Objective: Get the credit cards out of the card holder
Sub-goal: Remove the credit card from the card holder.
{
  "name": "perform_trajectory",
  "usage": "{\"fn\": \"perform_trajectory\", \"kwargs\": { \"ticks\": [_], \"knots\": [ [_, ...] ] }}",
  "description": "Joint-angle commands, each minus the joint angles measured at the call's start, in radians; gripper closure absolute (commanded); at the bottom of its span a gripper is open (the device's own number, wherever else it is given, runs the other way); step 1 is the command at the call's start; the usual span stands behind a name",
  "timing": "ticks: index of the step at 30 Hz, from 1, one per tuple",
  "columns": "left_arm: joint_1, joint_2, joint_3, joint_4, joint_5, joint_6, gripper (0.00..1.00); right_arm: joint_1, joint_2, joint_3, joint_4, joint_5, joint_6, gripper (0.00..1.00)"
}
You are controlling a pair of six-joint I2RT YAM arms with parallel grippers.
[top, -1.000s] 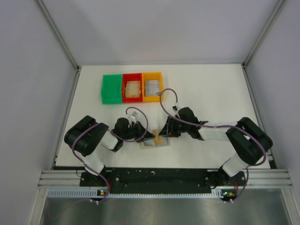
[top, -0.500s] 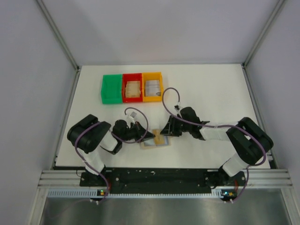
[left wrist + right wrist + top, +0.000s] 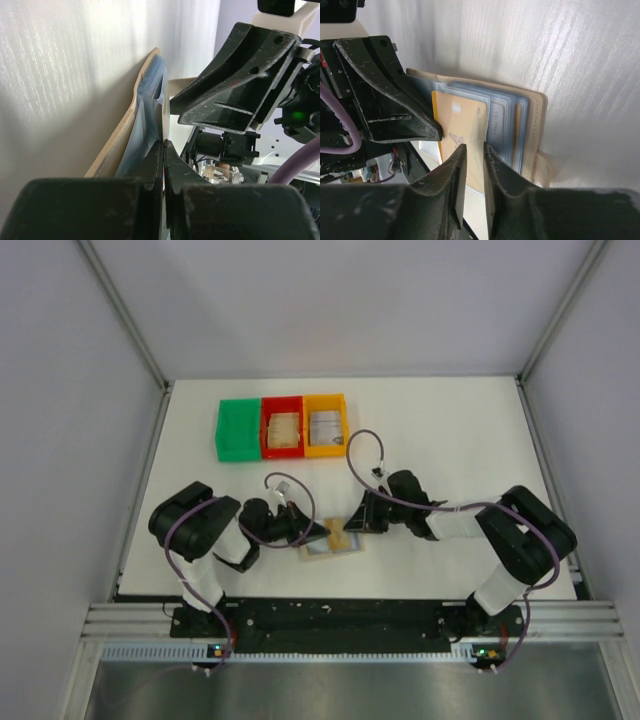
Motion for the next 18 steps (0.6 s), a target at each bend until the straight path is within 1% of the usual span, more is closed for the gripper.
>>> {"fn": "perform_trajectory", "kwargs": {
  "ticks": [1, 2, 7, 14, 15, 17, 18],
  "knots": [
    [0.002, 0.002, -0.009, 0.212, 0.017, -0.019, 1.00, -0.003, 0.028, -0.011, 0.088, -0.070, 0.022, 0.84],
    [0.002, 0.003, -0.011, 0.218, 0.016, -0.019, 1.00, -0.003, 0.029, -0.011, 0.089, -0.070, 0.022, 0.85],
    [0.002, 0.011, -0.017, 0.253, 0.017, -0.029, 1.00, -0.004, 0.031, -0.020, 0.089, -0.055, 0.021, 1.00],
    [0.004, 0.006, -0.022, 0.267, 0.017, -0.032, 1.00, -0.004, 0.016, 0.003, -0.033, 0.006, -0.047, 1.00],
    [0.004, 0.006, -0.020, 0.267, 0.017, -0.030, 1.00, -0.004, 0.014, 0.009, -0.041, 0.008, -0.053, 0.98],
    [0.005, 0.011, -0.023, 0.273, 0.019, -0.029, 1.00, -0.004, 0.013, 0.028, -0.090, 0.023, -0.076, 0.86],
    [0.004, 0.013, -0.023, 0.282, 0.022, -0.032, 1.00, 0.000, 0.011, 0.038, -0.124, 0.034, -0.090, 0.83]
  ]
}}
